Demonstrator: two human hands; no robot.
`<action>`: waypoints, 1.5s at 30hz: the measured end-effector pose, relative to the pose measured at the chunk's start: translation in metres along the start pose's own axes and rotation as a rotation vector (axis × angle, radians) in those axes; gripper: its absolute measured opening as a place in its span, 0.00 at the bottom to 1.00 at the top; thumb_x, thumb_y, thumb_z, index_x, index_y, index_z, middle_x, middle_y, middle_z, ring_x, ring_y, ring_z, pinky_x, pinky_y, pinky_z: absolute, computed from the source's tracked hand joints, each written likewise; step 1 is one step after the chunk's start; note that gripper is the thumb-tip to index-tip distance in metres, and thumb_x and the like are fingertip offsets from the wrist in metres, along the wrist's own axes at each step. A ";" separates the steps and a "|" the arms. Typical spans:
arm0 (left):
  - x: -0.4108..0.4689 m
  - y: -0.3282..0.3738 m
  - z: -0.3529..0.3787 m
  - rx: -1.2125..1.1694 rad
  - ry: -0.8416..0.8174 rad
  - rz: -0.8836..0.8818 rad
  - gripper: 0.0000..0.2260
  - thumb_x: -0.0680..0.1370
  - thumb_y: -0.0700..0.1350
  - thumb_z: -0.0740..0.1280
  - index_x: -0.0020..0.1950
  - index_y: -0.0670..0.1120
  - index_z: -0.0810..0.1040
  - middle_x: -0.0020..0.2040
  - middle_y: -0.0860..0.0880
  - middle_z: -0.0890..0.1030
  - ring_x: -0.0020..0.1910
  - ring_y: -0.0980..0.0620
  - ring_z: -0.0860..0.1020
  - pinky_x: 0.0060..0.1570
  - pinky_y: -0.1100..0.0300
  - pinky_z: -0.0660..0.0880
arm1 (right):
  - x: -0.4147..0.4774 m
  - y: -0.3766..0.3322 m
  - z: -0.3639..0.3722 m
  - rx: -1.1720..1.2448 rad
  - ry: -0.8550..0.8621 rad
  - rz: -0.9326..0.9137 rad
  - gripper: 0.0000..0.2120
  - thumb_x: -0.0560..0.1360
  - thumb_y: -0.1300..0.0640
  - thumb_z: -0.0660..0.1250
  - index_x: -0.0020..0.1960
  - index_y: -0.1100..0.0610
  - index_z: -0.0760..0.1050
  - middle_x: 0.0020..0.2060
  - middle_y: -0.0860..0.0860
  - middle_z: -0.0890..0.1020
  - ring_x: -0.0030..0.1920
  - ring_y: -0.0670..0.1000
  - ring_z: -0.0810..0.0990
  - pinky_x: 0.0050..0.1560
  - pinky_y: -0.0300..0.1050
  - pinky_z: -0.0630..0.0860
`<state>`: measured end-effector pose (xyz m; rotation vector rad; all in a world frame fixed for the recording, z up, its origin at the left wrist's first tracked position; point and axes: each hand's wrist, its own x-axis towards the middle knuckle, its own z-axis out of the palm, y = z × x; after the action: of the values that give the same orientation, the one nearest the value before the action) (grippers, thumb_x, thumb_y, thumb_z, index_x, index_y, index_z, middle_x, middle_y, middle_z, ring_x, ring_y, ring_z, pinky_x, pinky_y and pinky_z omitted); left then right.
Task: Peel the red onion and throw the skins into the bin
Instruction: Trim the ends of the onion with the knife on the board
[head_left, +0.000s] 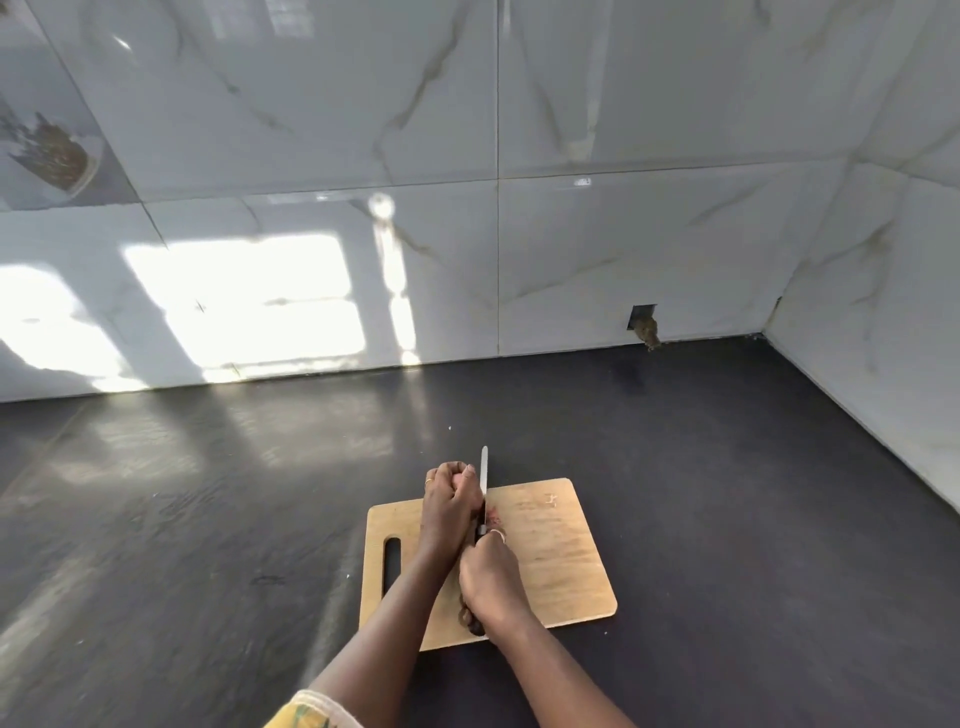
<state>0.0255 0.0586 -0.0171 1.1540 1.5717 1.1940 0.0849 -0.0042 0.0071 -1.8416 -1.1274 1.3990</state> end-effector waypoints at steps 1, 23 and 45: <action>0.001 0.000 -0.001 0.012 0.002 0.004 0.10 0.74 0.53 0.60 0.39 0.48 0.72 0.44 0.46 0.73 0.42 0.54 0.71 0.49 0.52 0.70 | 0.000 0.001 0.002 0.006 0.016 0.003 0.16 0.79 0.58 0.45 0.63 0.56 0.64 0.40 0.56 0.77 0.24 0.50 0.74 0.16 0.36 0.63; -0.014 0.005 -0.058 0.692 -0.243 0.094 0.23 0.70 0.54 0.72 0.62 0.51 0.72 0.58 0.53 0.69 0.61 0.50 0.65 0.59 0.62 0.62 | -0.014 0.016 -0.043 -0.531 0.165 -0.140 0.14 0.80 0.60 0.49 0.63 0.59 0.65 0.57 0.58 0.78 0.55 0.60 0.79 0.52 0.49 0.73; -0.043 -0.002 -0.041 0.173 -0.191 0.131 0.19 0.69 0.40 0.74 0.54 0.58 0.74 0.54 0.52 0.77 0.52 0.57 0.76 0.48 0.76 0.69 | -0.022 0.022 -0.056 -0.228 0.136 -0.289 0.11 0.81 0.47 0.56 0.52 0.54 0.70 0.48 0.54 0.82 0.48 0.55 0.80 0.46 0.46 0.72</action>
<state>-0.0035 0.0080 -0.0074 1.4589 1.4945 1.0114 0.1426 -0.0312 0.0161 -1.8058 -1.4630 1.0020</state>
